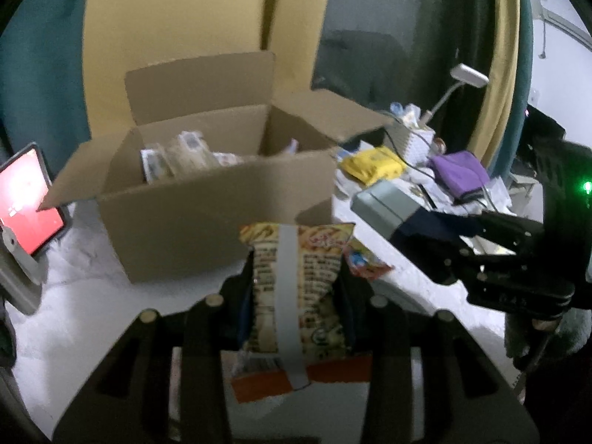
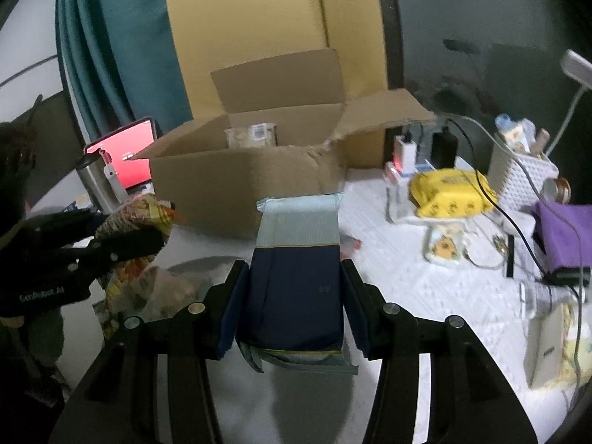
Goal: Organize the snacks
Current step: 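Lift both held items and carry them over the cardboard box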
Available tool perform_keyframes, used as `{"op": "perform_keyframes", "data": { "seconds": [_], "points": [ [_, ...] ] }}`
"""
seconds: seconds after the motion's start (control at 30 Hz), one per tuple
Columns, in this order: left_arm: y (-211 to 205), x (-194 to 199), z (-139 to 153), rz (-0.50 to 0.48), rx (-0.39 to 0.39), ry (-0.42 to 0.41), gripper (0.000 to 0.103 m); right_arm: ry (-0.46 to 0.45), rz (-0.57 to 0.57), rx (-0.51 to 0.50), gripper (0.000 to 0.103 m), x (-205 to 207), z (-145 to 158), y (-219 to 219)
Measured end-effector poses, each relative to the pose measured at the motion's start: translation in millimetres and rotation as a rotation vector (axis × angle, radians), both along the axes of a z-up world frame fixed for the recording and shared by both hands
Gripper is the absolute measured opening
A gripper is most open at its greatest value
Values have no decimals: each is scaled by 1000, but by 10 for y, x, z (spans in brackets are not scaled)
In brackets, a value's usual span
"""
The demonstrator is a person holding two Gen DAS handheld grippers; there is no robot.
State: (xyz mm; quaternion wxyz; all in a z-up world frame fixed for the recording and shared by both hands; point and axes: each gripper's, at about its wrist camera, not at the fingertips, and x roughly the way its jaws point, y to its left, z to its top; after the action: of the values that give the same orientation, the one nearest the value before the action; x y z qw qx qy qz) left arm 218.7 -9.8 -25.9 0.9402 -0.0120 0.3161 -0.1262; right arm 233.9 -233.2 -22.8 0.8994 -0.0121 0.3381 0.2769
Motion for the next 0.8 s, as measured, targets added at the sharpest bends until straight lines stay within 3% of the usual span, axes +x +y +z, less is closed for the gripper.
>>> {"op": "perform_keyframes", "data": {
  "seconds": [0.53, 0.8],
  "points": [
    [842, 434, 238, 59, -8, -83, 39, -42, 41, -49, 53, 319, 226, 692],
    [994, 721, 325, 53, 1, -112, 39, -68, 42, -62, 53, 562, 320, 890]
  ]
}}
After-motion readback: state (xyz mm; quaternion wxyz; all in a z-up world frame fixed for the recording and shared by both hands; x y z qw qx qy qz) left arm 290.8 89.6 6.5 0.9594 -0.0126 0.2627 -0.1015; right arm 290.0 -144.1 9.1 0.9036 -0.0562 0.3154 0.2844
